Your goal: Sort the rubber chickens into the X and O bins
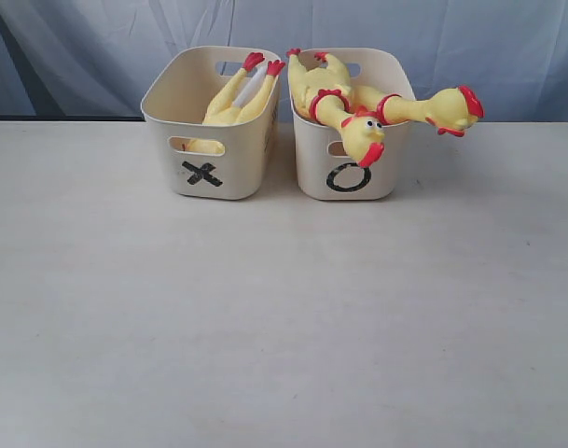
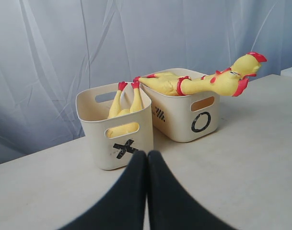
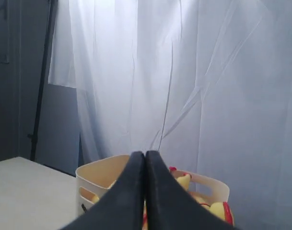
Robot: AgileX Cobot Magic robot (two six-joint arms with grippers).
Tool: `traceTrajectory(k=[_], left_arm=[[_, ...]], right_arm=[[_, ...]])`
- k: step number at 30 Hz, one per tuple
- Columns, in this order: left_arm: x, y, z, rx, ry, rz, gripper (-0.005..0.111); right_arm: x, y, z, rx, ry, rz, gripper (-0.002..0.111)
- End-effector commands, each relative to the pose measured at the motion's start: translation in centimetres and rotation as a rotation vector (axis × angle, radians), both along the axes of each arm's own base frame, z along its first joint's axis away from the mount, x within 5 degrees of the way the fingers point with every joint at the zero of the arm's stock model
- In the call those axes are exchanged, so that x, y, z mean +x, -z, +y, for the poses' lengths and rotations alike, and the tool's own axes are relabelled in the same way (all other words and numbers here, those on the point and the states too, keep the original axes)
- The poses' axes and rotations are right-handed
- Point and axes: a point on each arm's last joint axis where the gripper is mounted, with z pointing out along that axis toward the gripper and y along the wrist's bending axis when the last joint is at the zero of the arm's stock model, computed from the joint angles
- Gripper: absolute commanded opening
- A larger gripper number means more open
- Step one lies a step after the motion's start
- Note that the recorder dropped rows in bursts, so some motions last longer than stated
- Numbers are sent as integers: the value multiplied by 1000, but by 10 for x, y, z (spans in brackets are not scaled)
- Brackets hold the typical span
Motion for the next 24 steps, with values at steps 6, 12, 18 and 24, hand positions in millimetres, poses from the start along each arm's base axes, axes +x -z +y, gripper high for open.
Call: traceTrajectory(k=[6,12,18,24], left_arm=[[-4,1,1,-7,0,-28,0],[-3,1,2,-7,-43,-28,0],[1,1,6,-4,-218,-28,0],[3,1,9,-3,-315,-29,0]], right_arm=[[-7,17,-9,27,37,177,-1],[-6,23,-10,9,49,242,-1],[-8,23,-11,14,56,234,-1],[-22,18,-24,77,177,134,-1]])
